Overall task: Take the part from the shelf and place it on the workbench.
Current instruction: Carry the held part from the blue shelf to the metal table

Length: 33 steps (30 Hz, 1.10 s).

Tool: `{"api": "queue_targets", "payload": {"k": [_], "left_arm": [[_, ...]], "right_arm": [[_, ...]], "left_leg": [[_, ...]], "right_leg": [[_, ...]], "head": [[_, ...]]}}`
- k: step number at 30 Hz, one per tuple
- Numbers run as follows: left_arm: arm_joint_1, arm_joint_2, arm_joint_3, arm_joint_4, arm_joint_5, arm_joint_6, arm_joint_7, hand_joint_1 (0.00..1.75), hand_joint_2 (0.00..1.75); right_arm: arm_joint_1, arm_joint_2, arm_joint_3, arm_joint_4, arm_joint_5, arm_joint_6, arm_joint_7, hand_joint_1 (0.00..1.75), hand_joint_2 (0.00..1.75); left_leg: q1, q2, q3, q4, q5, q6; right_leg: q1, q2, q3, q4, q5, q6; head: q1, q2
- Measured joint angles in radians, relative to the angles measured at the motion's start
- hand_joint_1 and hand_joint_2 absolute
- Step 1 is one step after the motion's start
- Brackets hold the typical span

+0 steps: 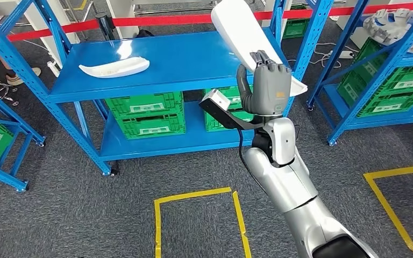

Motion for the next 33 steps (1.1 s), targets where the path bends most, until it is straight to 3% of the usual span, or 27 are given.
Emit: {"api": "queue_targets", "payload": {"k": [1, 2, 4, 6, 8, 9, 10, 11, 13, 15, 17, 20, 25, 30, 33], "left_arm": [[0.000, 0.001, 0.000, -0.001, -0.003, -0.014, -0.009, 0.00, 1.75], [0.000, 0.002, 0.000, -0.002, -0.004, -0.020, -0.014, 0.00, 1.75], [0.001, 0.002, 0.000, -0.002, -0.006, -0.021, -0.018, 0.00, 1.75], [0.001, 0.003, 0.000, -0.002, -0.006, -0.020, -0.020, 0.00, 1.75], [0.002, 0.005, 0.000, -0.002, -0.006, -0.019, -0.019, 0.00, 1.75], [0.002, 0.005, 0.000, -0.002, -0.006, -0.018, -0.019, 0.00, 1.75], [0.003, 0.004, 0.000, -0.002, -0.007, -0.018, -0.019, 0.00, 1.75], [0.004, 0.004, 0.000, -0.002, -0.007, -0.018, -0.018, 0.00, 1.75], [0.004, 0.003, 0.000, -0.002, -0.007, -0.018, -0.017, 0.00, 1.75], [0.003, 0.003, 0.000, -0.002, -0.008, -0.018, -0.015, 0.00, 1.75], [0.002, 0.005, 0.000, -0.002, -0.010, -0.017, -0.013, 0.00, 1.75], [0.003, 0.008, 0.000, -0.002, -0.011, -0.016, -0.012, 0.00, 1.75], [0.002, 0.010, 0.000, -0.002, -0.017, -0.015, -0.008, 0.00, 1.75], [0.003, 0.013, 0.000, -0.002, -0.020, -0.015, -0.007, 0.00, 1.75], [0.002, 0.011, 0.000, -0.002, -0.022, -0.015, -0.006, 0.00, 1.75]], "right_arm": [[0.001, -0.001, -0.003, -0.001, 0.002, -0.001, 0.000, 1.75, 1.75], [0.001, -0.001, -0.005, -0.001, 0.003, -0.002, -0.001, 1.75, 1.75], [0.002, -0.004, -0.011, -0.002, 0.005, -0.001, -0.002, 1.75, 1.75], [0.004, -0.007, -0.016, -0.003, 0.006, -0.001, -0.002, 1.75, 1.75], [0.008, -0.010, -0.017, -0.003, 0.006, -0.001, -0.002, 1.75, 1.75], [0.011, -0.011, -0.017, -0.003, 0.006, 0.000, -0.002, 1.75, 1.75], [0.014, -0.011, -0.018, -0.003, 0.006, 0.000, -0.003, 1.75, 1.75], [0.016, -0.012, -0.018, -0.003, 0.006, 0.000, -0.003, 1.75, 1.75], [0.016, -0.012, -0.018, -0.003, 0.006, 0.000, -0.004, 1.75, 1.75], [0.015, -0.012, -0.019, -0.003, 0.005, 0.000, -0.005, 1.75, 1.75], [0.015, -0.012, -0.020, -0.003, 0.004, 0.000, -0.007, 1.75, 1.75], [0.015, -0.012, -0.021, -0.003, 0.002, -0.001, -0.014, 1.75, 1.75], [0.015, -0.012, -0.023, -0.002, -0.022, 0.013, -0.022, 1.75, 1.75], [0.013, -0.009, -0.030, 0.005, -0.053, 0.035, -0.025, 1.75, 1.75], [0.012, -0.006, -0.039, 0.006, -0.063, 0.036, -0.027, 1.75, 1.75]], "left_leg": [[-0.003, 0.000, 0.020, -0.037, -0.017, 0.008], [-0.005, 0.000, 0.020, -0.049, -0.018, 0.017], [-0.002, 0.004, 0.010, -0.051, -0.002, 0.035], [0.001, 0.009, -0.002, -0.054, 0.020, 0.048], [0.001, 0.010, -0.020, -0.052, 0.036, 0.052], [0.002, 0.009, -0.030, -0.050, 0.042, 0.051], [0.002, 0.009, -0.039, -0.047, 0.047, 0.049], [0.002, 0.009, -0.047, -0.043, 0.051, 0.047], [0.003, 0.009, -0.057, -0.034, 0.053, 0.041], [0.000, 0.009, -0.064, -0.024, 0.052, 0.031], [-0.003, 0.008, -0.070, -0.020, 0.052, 0.031], [-0.004, 0.008, -0.073, -0.026, 0.056, 0.036], [-0.003, 0.008, -0.074, -0.037, 0.066, 0.020], [-0.006, 0.007, -0.081, -0.029, 0.065, 0.026], [-0.001, 0.011, -0.069, -0.050, 0.082, 0.034]], "right_leg": [[0.000, -0.001, -0.001, -0.002, 0.008, 0.006], [0.000, -0.002, 0.000, -0.005, 0.016, 0.013], [-0.003, -0.001, -0.006, 0.001, 0.014, 0.027], [-0.006, 0.001, -0.038, 0.077, -0.045, 0.039], [-0.008, 0.002, -0.086, 0.211, -0.128, 0.048], [-0.009, 0.002, -0.099, 0.262, -0.151, 0.051], [-0.010, 0.002, -0.095, 0.280, -0.156, 0.053], [-0.011, 0.002, -0.071, 0.259, -0.146, 0.053], [-0.012, 0.002, 0.022, 0.125, -0.107, 0.048], [-0.009, 0.003, 0.080, 0.027, -0.088, 0.036], [-0.006, 0.004, 0.084, 0.011, -0.085, 0.026], [-0.006, 0.004, 0.083, 0.010, -0.082, 0.020], [-0.005, 0.003, 0.079, 0.010, -0.078, 0.010], [-0.009, 0.002, 0.076, 0.009, -0.072, 0.015], [-0.006, 0.005, 0.077, 0.003, -0.069, 0.026]], "head": [[0.000, 0.000], [0.000, 0.000], [0.000, 0.000], [0.005, 0.000], [0.010, 0.000], [0.011, 0.000], [0.011, 0.000], [0.012, 0.000], [0.013, 0.000], [0.013, 0.000], [0.012, 0.000], [0.011, 0.000], [0.010, 0.000], [0.007, 0.000], [0.007, 0.000]]}}
